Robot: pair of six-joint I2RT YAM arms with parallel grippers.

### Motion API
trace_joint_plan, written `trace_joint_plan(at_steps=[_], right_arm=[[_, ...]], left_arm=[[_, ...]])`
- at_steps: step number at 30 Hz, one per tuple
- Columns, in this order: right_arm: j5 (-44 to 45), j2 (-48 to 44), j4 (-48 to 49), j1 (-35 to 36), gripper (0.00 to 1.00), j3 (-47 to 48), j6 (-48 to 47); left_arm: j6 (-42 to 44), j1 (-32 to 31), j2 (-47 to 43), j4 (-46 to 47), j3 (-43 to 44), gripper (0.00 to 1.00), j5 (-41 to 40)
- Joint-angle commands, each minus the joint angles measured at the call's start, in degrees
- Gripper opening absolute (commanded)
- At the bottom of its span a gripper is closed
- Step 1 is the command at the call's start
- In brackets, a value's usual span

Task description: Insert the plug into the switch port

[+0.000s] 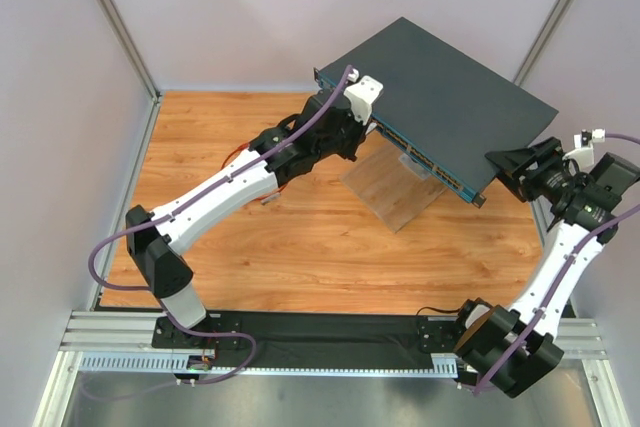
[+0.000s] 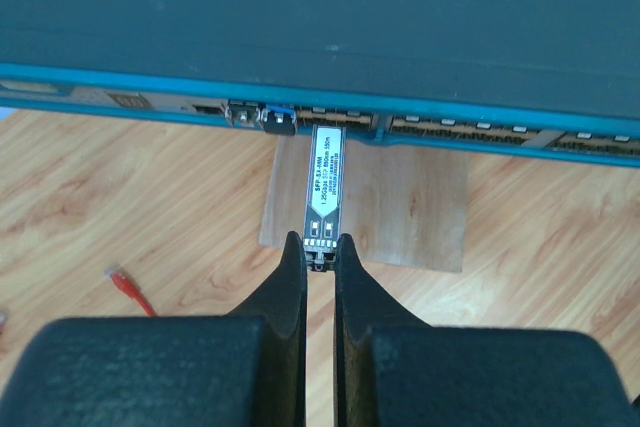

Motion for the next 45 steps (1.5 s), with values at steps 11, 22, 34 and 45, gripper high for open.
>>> trace_joint_plan(at_steps=[11, 22, 34, 45], right_arm=[[-0.47, -2.51, 7.93, 0.24, 0.00, -3.64, 4.63], [0.32, -3.83, 9.16, 0.24, 0.00, -5.14, 6.92], [0.06, -3.21, 8.90, 0.24, 0.00, -4.70, 6.30], [-0.03, -3.04, 8.37, 0.24, 0.00, -4.35, 5.95]], left_arm=[[-1.39, -0.59, 1.47, 0.13, 4.71, 0.00, -3.50], [-0.59, -0.59, 2.17, 0.48, 5.77, 0.00, -4.30], [-0.07, -0.59, 3.31, 1.09, 6.56, 0.00, -5.44], [-1.30, 0.12, 4.54, 0.92, 7.08, 0.00, -4.39]])
